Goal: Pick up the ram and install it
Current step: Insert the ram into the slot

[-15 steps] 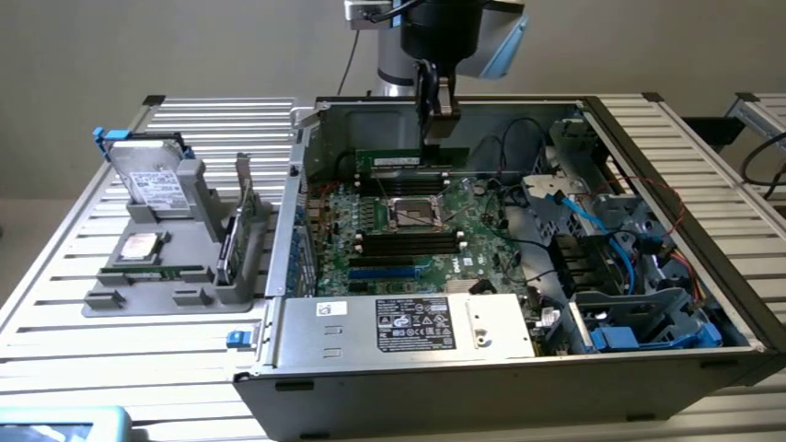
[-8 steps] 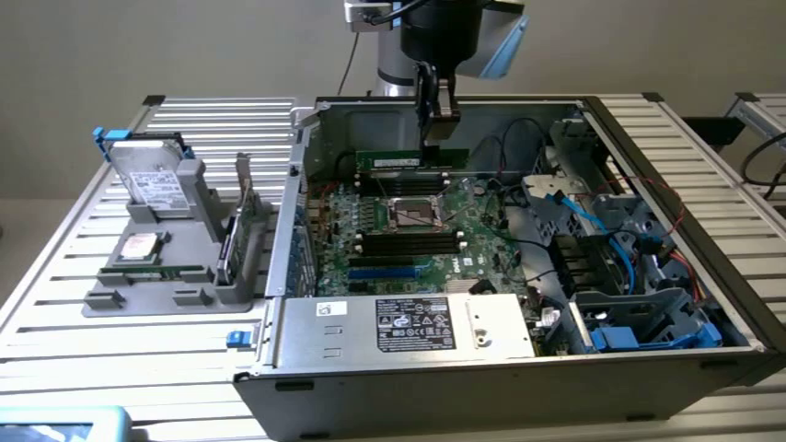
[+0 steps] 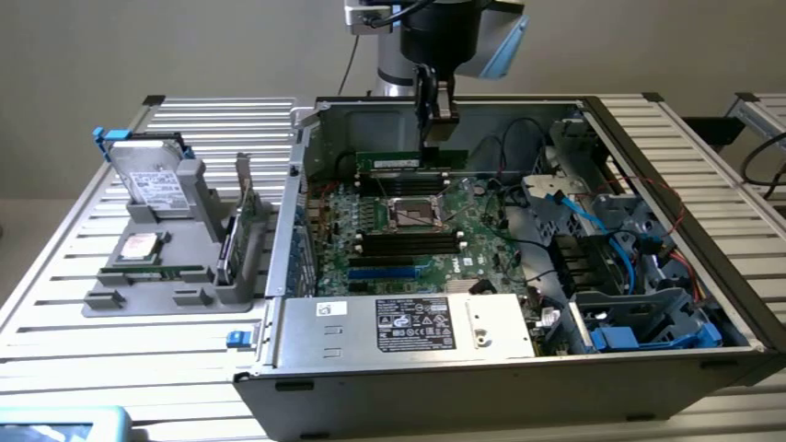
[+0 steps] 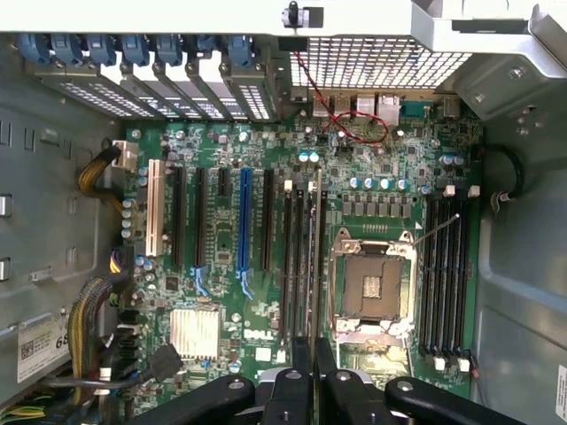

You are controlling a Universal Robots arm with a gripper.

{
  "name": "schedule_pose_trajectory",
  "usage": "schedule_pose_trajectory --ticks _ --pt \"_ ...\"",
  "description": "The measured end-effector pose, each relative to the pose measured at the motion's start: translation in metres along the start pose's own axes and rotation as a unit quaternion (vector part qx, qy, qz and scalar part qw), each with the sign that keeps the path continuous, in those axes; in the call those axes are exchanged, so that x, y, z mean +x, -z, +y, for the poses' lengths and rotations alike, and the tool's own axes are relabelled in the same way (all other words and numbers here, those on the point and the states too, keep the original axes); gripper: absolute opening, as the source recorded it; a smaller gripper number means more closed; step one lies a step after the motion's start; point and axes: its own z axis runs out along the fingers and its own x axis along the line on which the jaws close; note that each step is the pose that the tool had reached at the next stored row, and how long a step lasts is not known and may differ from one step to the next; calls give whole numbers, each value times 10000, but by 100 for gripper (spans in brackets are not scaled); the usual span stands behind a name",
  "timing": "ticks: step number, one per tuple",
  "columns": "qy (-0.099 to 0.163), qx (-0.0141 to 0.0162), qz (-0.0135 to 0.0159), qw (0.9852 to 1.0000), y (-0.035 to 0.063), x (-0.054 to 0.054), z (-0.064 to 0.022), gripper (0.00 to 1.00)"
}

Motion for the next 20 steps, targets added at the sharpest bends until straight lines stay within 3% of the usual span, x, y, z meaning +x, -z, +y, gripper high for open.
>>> schedule_pose_trajectory --ticks 6,16,20 --pt "1 -2 -1 10000 -46 -42 6 13" --pt "4 -58 1 10000 -203 -42 11 13" --pt "4 -60 68 10000 -233 -44 11 13"
